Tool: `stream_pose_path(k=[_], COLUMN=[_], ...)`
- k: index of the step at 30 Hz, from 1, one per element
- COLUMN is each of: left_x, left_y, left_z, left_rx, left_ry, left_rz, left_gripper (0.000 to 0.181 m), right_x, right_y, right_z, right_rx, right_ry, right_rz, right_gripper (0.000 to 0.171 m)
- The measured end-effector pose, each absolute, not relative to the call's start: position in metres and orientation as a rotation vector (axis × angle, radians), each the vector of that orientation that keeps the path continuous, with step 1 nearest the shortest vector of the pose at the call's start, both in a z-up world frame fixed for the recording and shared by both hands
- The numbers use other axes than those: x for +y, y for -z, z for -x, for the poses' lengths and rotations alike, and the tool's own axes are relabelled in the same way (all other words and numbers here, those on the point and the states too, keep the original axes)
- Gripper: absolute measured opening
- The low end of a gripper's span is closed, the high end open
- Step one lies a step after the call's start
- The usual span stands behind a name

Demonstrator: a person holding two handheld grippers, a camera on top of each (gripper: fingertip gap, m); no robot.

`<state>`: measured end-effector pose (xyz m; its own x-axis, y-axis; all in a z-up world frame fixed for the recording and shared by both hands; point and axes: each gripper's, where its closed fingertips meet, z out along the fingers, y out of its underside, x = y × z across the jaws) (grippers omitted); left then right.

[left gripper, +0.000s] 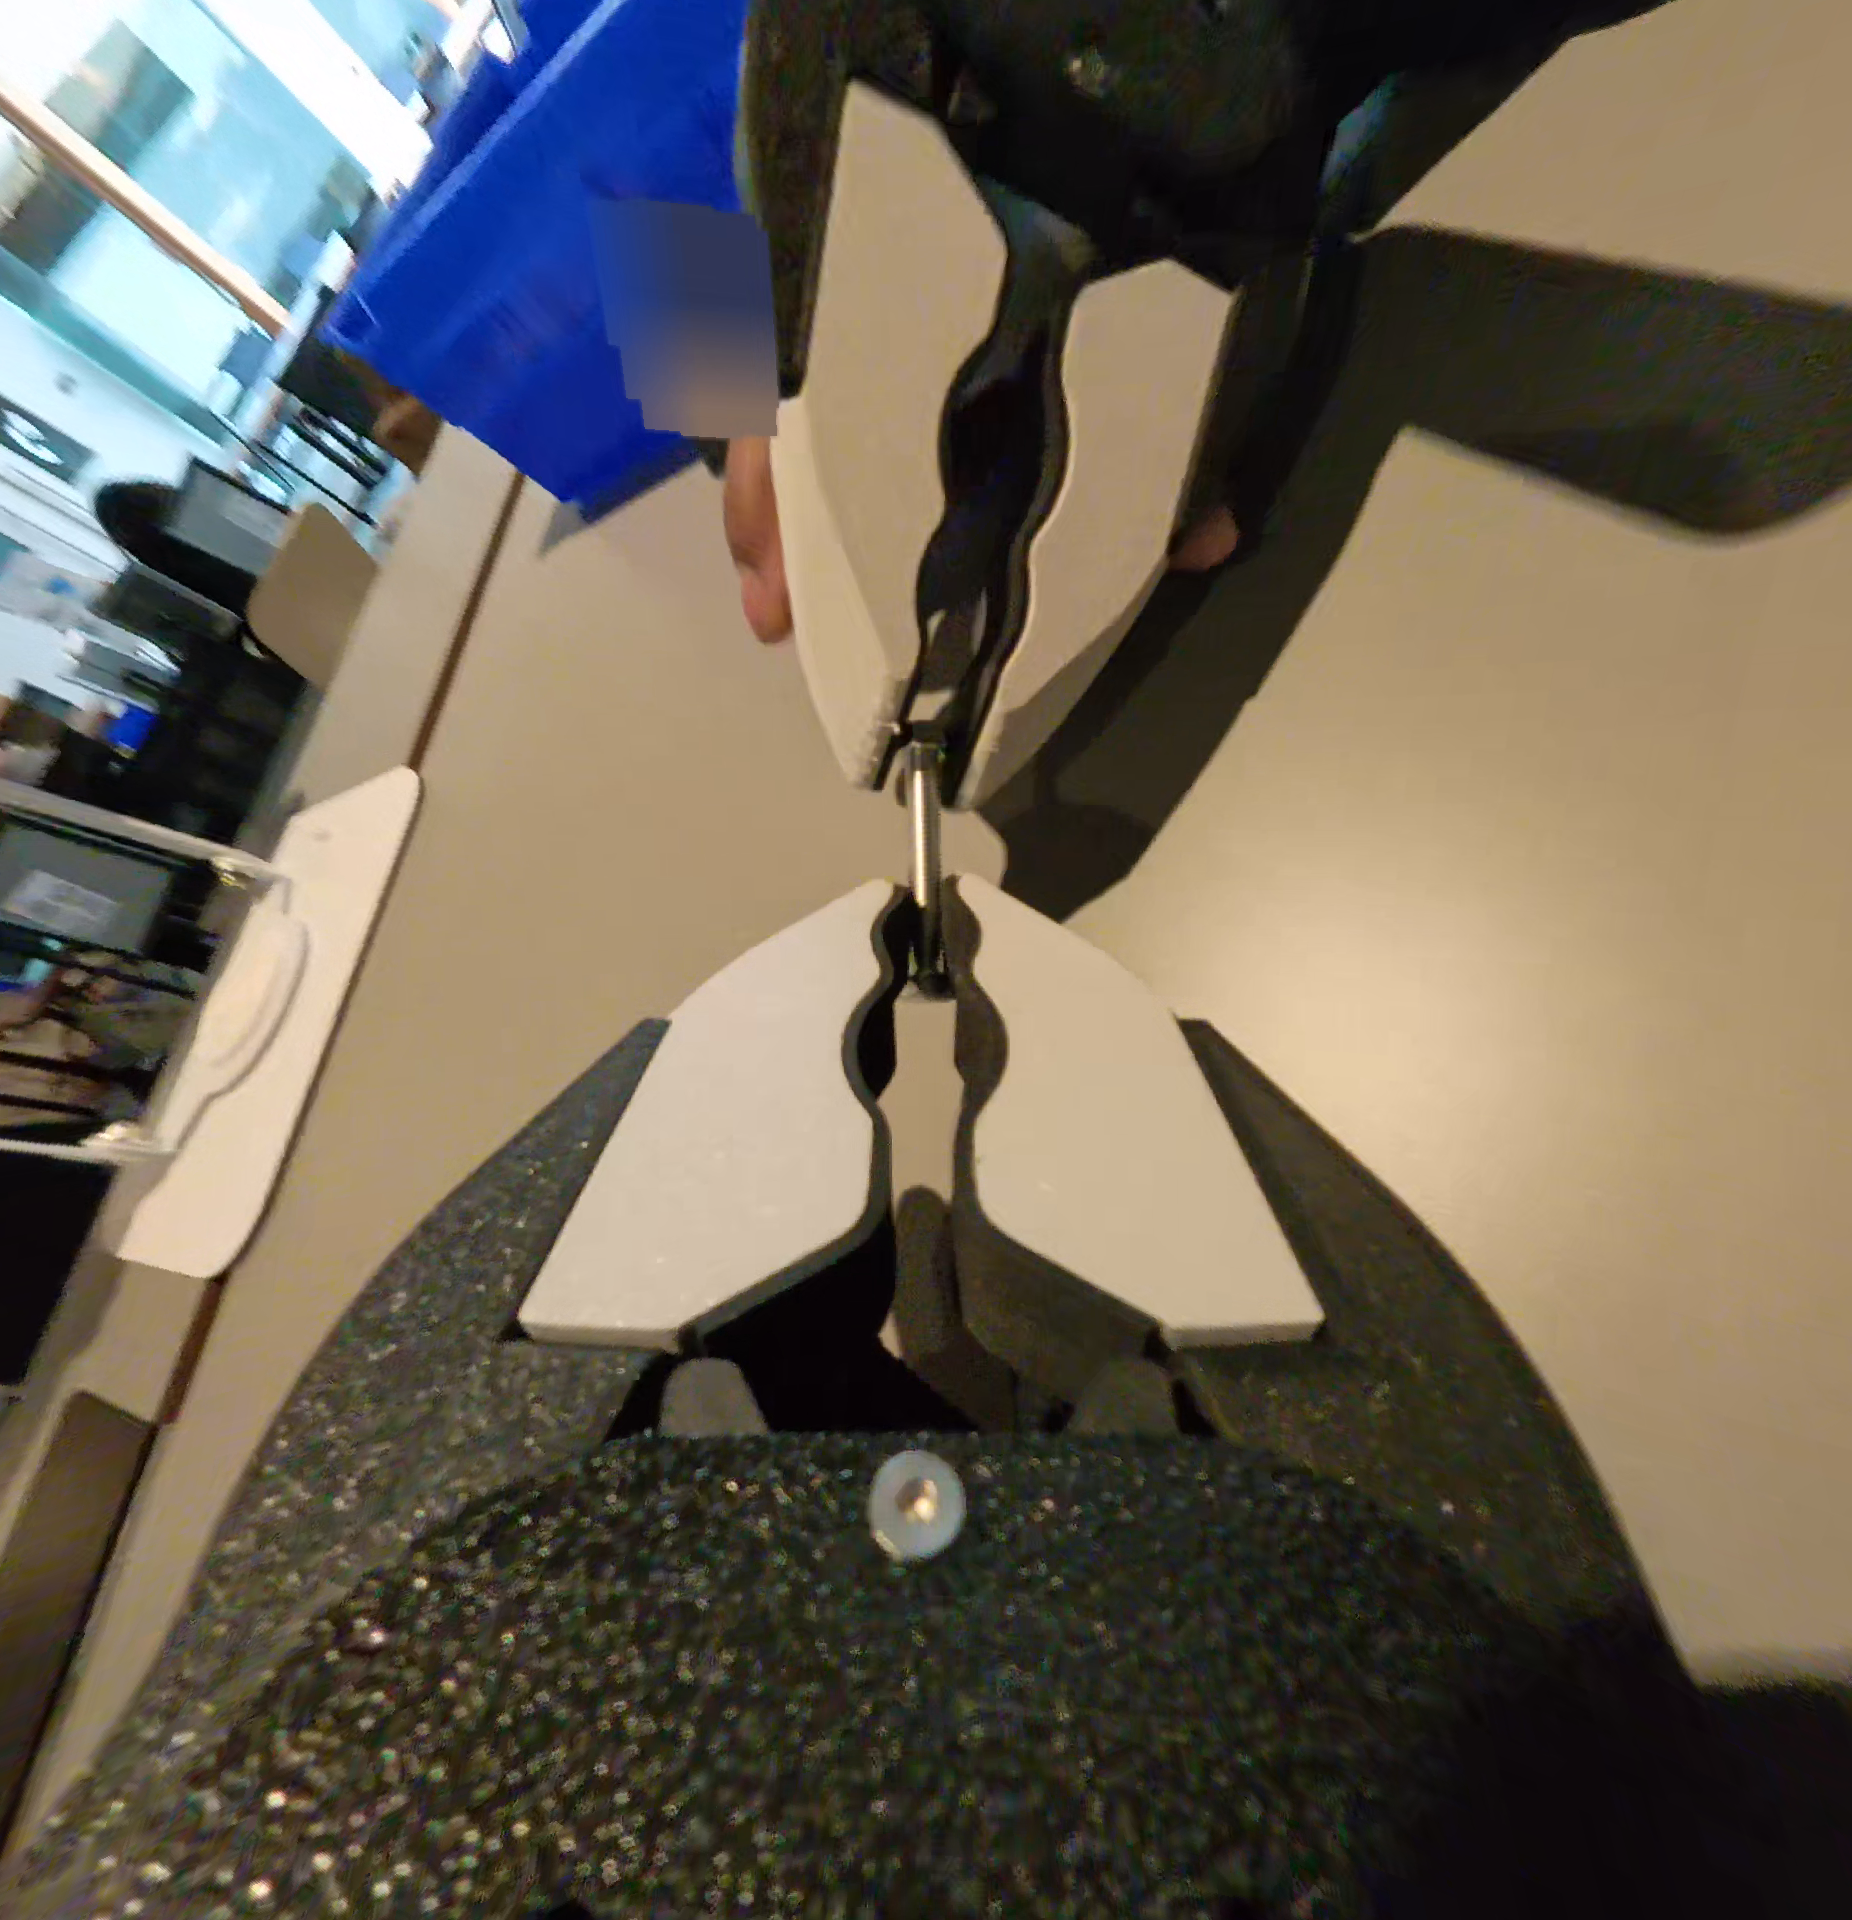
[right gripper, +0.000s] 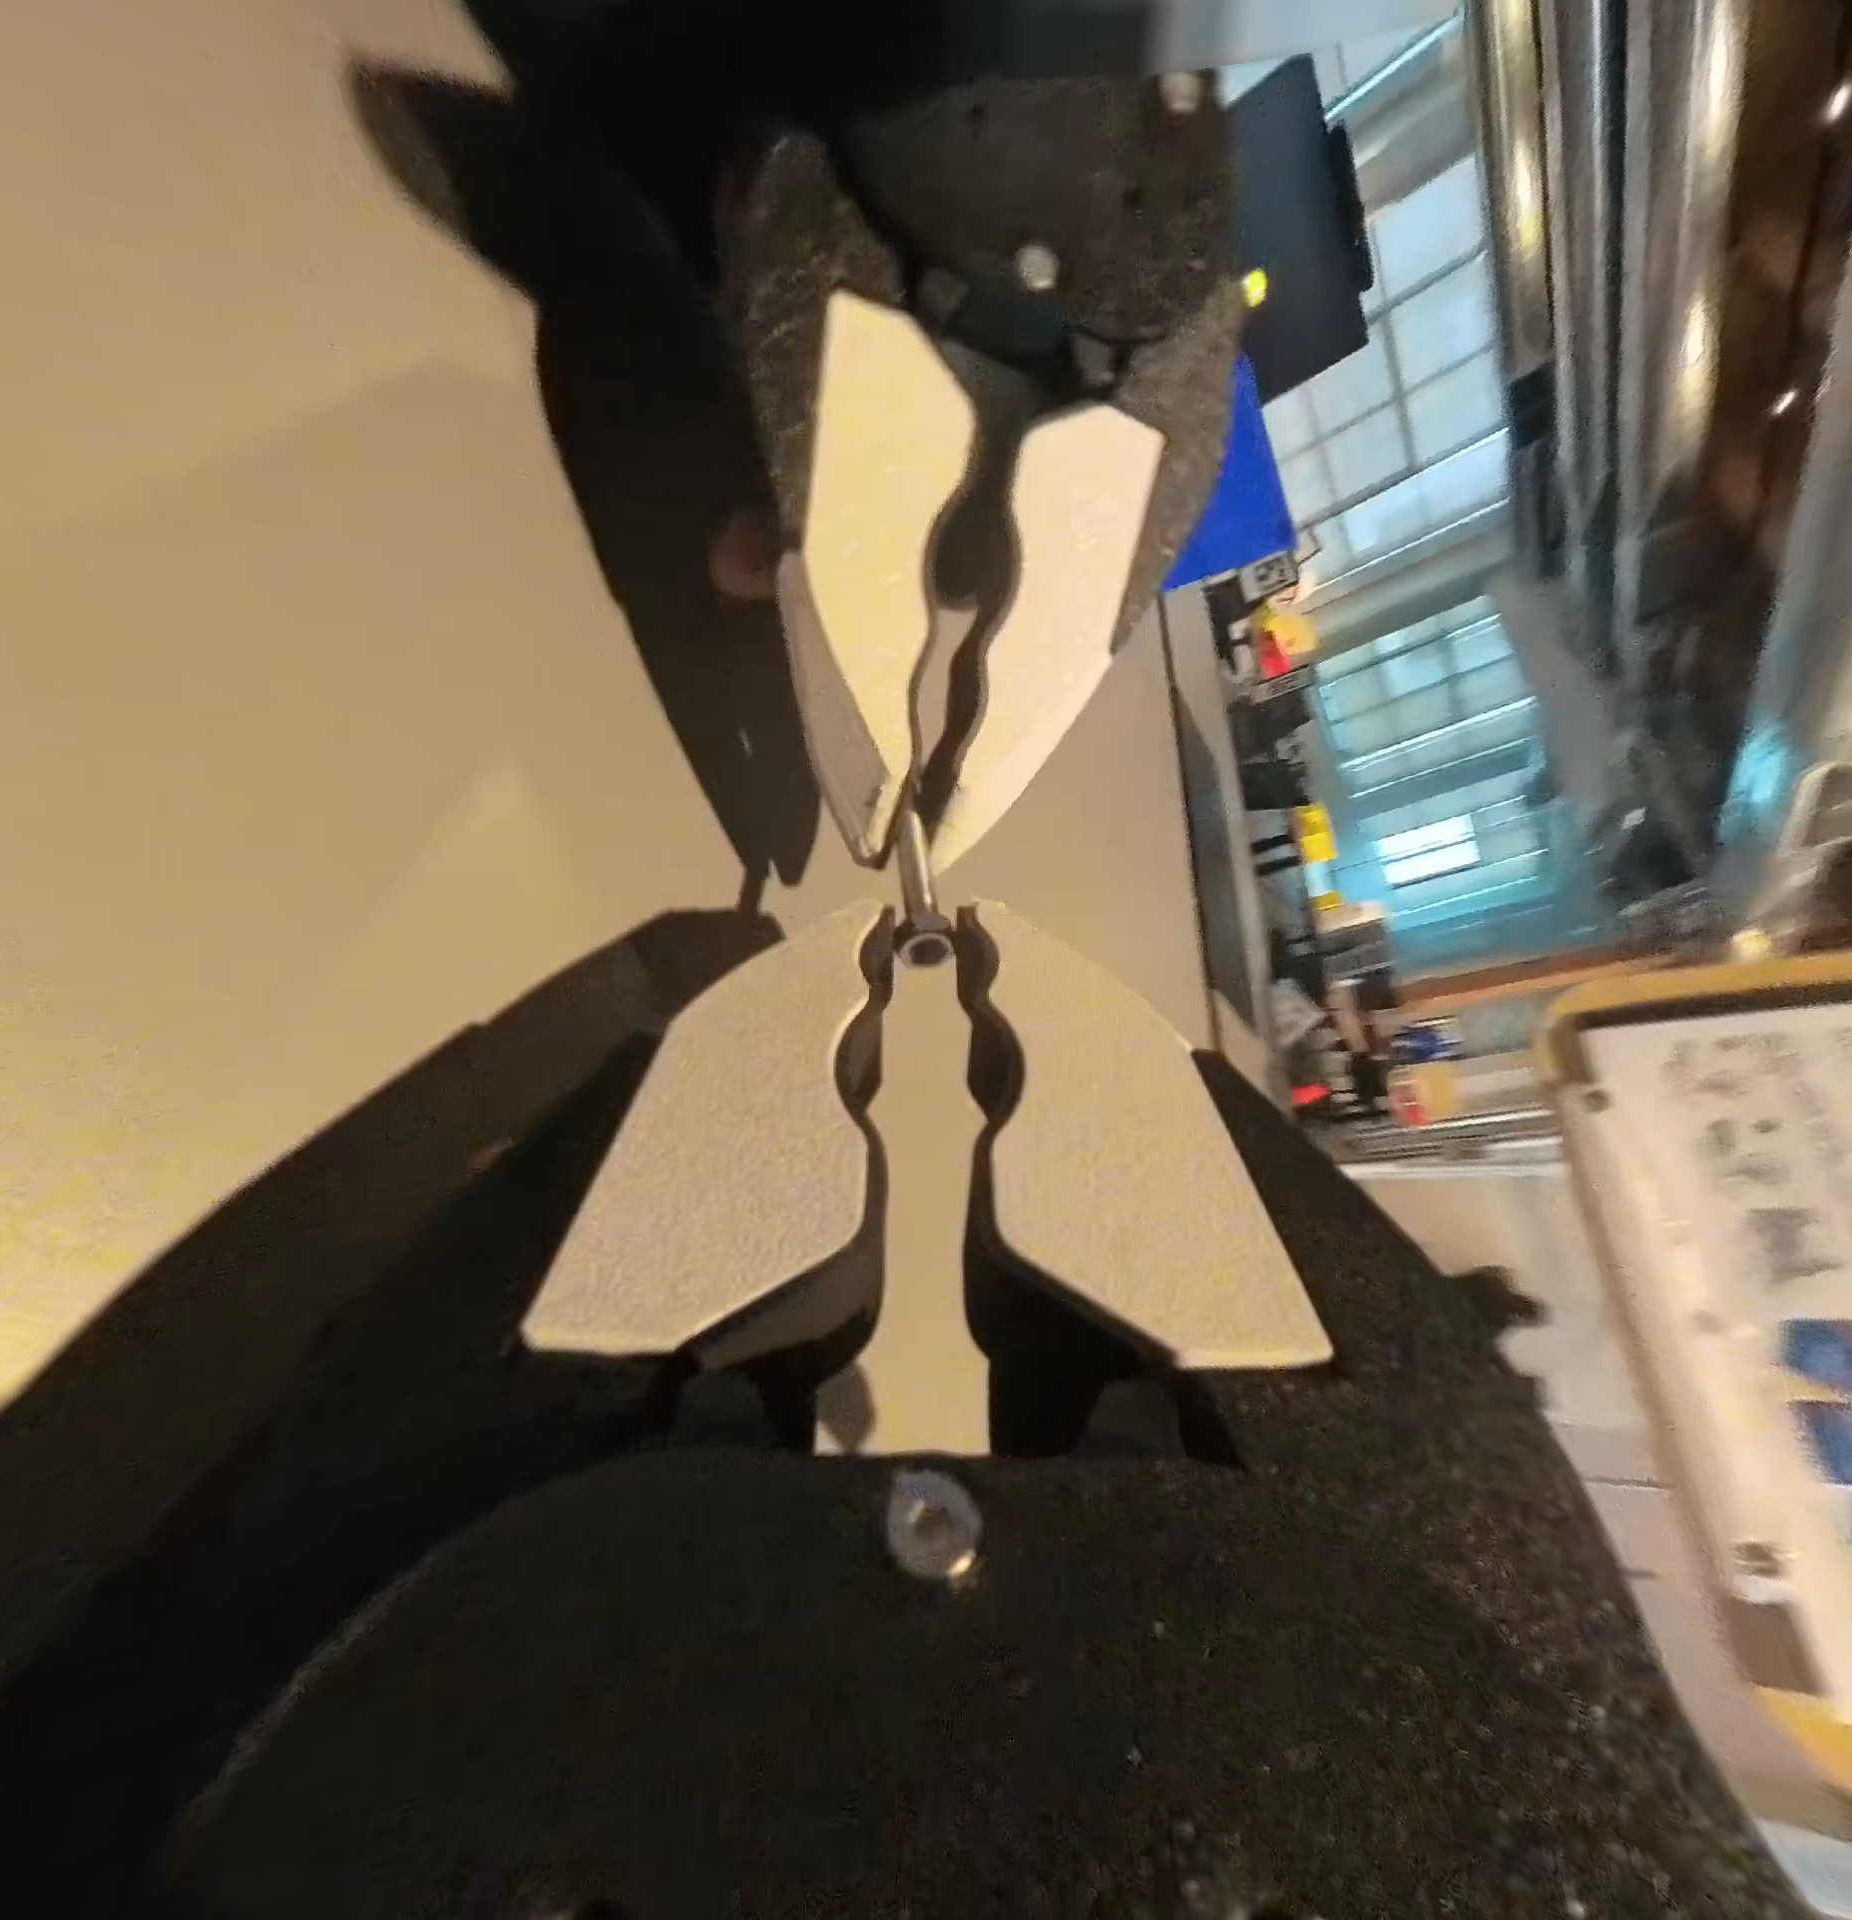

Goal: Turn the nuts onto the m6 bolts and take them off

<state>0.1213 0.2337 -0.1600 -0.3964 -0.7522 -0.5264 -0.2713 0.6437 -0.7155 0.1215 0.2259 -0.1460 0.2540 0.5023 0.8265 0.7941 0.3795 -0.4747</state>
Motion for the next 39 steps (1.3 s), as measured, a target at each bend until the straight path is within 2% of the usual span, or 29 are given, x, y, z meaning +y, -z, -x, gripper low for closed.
stream_pose_path(k=[6,13,23,26,32,39], left_x=[0.235,0.237,0.248,0.247,0.229,0.202], left_y=[0.160,0.163,0.162,0.157,0.135,0.116], left_z=[-0.121,-0.121,-0.121,-0.121,-0.114,-0.103], left_rx=[1.961,1.967,1.946,1.929,1.867,1.812], left_ry=[0.702,0.636,0.556,0.554,0.596,0.640], left_rz=[0.905,0.901,0.943,0.940,0.859,0.738], left_gripper=[0.005,0.005,0.005,0.005,0.005,0.005], right_x=[0.230,0.229,0.219,0.212,0.189,0.182], right_y=[0.146,0.142,0.150,0.149,0.123,0.105], right_z=[-0.124,-0.135,-0.157,-0.156,-0.118,-0.108], right_rx=[-1.471,-1.343,-1.193,-1.086,-0.736,-0.595], right_ry=[0.549,0.392,0.267,0.136,-0.479,-0.603], right_rz=[1.138,1.294,1.582,1.677,1.850,1.854], right_gripper=[0.011,0.028,0.025,0.022,0.020,0.029])
